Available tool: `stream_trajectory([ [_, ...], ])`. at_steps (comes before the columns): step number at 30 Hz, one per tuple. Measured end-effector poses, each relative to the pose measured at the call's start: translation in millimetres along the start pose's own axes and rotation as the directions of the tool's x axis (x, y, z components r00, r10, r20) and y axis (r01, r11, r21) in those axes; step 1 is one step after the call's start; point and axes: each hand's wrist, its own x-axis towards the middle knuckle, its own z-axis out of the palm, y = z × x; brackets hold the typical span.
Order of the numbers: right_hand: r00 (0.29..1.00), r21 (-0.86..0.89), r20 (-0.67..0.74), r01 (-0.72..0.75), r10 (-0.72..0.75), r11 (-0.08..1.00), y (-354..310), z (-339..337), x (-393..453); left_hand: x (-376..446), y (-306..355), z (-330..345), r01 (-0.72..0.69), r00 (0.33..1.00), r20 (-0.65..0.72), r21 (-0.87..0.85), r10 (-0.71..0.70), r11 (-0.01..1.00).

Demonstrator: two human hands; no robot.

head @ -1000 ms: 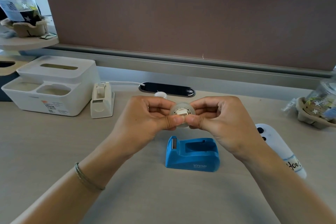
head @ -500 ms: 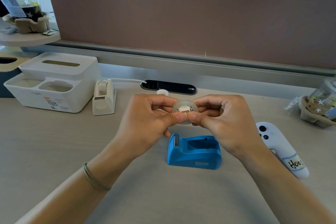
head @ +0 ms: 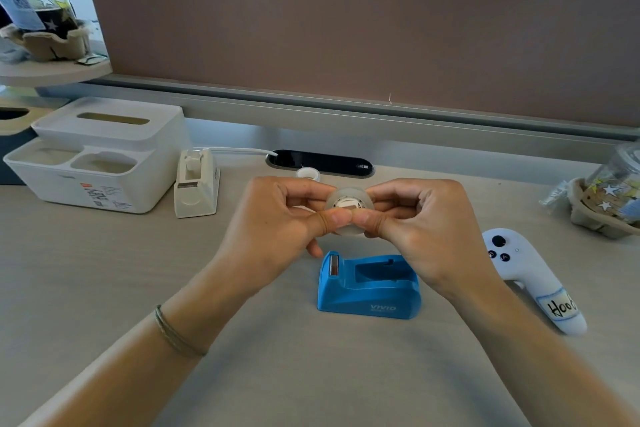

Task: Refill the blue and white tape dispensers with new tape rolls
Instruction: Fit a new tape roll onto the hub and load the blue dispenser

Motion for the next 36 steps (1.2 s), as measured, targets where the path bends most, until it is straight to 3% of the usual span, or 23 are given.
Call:
stream_trajectory([
  [4, 0.998, 0.113, 0.059, -0.004, -0.002, 0.994, -1, -1, 1, 9, -3, -18, 0.112, 0.985, 0.151, -0.194, -0.083, 0.975],
  [12, 0.992, 0.046, -0.118, 0.047, -0.041, 0.998, 4, 1, 0, 8, -5, -15, 0.159, 0.969, 0.226, -0.282, -0.096, 0.946],
  [20, 0.993, -0.041, -0.081, 0.087, -0.090, 0.995, 4, 1, 1, 7, -5, -10, 0.239, 0.950, 0.270, -0.318, -0.154, 0.918],
  [29, 0.996, 0.059, -0.065, 0.062, -0.058, 0.996, 6, -6, 4, 9, -6, -13, 0.273, 0.944, 0.285, -0.397, -0.165, 0.876],
  [33, 0.996, 0.121, -0.082, -0.012, 0.022, 0.993, 5, -7, 4, 9, -4, -11, 0.272, 0.946, 0.283, -0.437, -0.156, 0.857],
  [36, 1.000, 0.030, -0.004, -0.013, 0.013, 0.999, 3, -4, 3, 8, -4, -10, 0.226, 0.959, 0.259, -0.452, -0.115, 0.863],
])
